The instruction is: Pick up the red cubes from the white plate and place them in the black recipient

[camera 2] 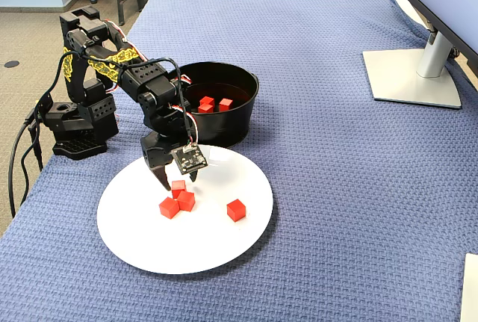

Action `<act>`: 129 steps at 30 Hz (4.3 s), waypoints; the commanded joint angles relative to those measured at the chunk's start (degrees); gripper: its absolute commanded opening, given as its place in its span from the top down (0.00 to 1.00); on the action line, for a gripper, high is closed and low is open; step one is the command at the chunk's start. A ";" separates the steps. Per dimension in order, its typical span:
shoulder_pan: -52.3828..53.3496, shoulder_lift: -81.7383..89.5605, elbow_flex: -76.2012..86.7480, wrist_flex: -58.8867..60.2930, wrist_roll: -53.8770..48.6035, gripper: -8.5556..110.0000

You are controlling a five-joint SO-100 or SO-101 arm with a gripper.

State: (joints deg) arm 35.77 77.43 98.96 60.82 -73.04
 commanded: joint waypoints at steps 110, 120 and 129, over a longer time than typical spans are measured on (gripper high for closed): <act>13.71 3.25 0.44 -8.17 -29.88 0.70; 14.24 -0.53 -2.37 -9.84 -28.74 0.73; 14.24 -2.37 -4.22 -13.10 -26.63 0.76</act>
State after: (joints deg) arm 49.66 74.71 98.09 50.36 -101.34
